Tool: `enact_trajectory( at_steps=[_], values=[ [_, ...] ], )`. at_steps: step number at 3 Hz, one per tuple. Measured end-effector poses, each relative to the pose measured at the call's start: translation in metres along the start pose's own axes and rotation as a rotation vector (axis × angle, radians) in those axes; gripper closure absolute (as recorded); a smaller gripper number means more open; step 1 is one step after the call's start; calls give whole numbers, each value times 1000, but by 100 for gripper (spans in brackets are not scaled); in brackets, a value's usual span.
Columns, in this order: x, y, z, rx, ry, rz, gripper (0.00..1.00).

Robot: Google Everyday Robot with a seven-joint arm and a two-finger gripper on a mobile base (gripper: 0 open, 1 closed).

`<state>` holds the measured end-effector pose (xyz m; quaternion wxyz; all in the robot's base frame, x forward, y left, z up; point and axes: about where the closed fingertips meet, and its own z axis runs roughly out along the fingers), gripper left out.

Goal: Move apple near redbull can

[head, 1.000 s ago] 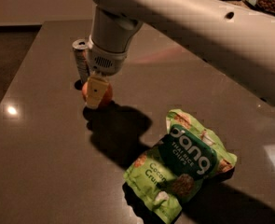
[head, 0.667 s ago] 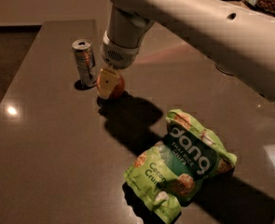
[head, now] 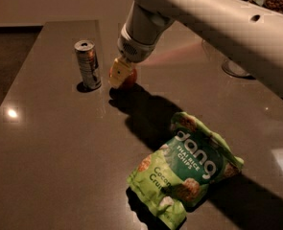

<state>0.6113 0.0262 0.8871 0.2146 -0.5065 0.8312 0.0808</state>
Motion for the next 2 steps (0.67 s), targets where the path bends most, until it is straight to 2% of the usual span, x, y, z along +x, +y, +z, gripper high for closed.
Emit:
enact_trajectory(
  at_steps=[1,2],
  values=[
    [-9,-1,-1,7,-33,6,100],
    [-15,11,4,-13,-38,-27,100]
  ],
)
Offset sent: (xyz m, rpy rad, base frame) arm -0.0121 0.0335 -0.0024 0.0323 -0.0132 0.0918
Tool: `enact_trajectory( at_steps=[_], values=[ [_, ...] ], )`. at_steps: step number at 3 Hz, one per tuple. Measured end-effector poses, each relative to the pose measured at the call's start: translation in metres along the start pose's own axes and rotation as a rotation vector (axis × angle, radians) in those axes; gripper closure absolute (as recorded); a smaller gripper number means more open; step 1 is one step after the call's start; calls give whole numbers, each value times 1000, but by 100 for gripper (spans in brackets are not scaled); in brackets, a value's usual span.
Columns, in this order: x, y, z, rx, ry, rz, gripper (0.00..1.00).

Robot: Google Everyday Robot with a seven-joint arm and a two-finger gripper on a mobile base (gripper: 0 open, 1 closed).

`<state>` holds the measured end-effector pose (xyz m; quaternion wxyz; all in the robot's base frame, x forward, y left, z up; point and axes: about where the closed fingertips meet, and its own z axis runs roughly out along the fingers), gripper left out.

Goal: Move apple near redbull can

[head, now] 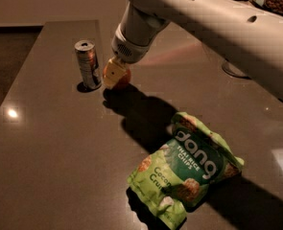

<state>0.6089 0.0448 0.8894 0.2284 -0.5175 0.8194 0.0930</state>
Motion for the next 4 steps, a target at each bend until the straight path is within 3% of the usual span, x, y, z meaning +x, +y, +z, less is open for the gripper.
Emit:
enact_trajectory(
  at_steps=[1,4],
  values=[
    [-6,14,8,-30,-5,-52,82],
    [-18,24,21,-70,5,-105,12]
  ],
)
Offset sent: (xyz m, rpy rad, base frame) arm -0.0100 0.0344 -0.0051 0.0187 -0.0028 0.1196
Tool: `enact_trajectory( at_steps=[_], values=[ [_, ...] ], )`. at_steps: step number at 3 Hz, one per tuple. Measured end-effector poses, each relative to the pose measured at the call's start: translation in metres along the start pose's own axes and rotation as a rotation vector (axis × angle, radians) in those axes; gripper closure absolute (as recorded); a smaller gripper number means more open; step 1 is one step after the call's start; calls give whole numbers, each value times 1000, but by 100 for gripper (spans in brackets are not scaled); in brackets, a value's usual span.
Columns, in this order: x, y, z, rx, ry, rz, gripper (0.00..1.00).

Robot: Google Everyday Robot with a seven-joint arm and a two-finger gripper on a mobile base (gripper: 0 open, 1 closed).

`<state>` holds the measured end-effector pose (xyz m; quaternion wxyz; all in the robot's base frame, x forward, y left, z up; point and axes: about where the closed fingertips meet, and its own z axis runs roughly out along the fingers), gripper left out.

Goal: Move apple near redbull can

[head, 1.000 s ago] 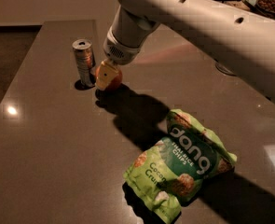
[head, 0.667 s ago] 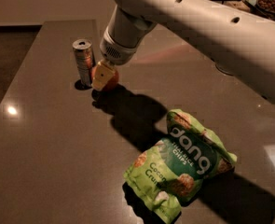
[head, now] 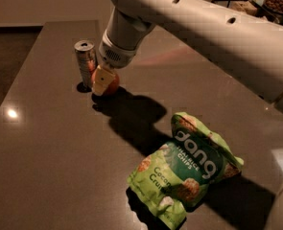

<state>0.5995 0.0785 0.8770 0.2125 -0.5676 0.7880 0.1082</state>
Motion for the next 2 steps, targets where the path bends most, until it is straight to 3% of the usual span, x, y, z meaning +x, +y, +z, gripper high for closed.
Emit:
enact_trajectory(
  at_steps=[1,2],
  values=[
    [0,1,0,-1,0,-1,0],
    [0,1,0,-1,0,-1,0]
  ],
)
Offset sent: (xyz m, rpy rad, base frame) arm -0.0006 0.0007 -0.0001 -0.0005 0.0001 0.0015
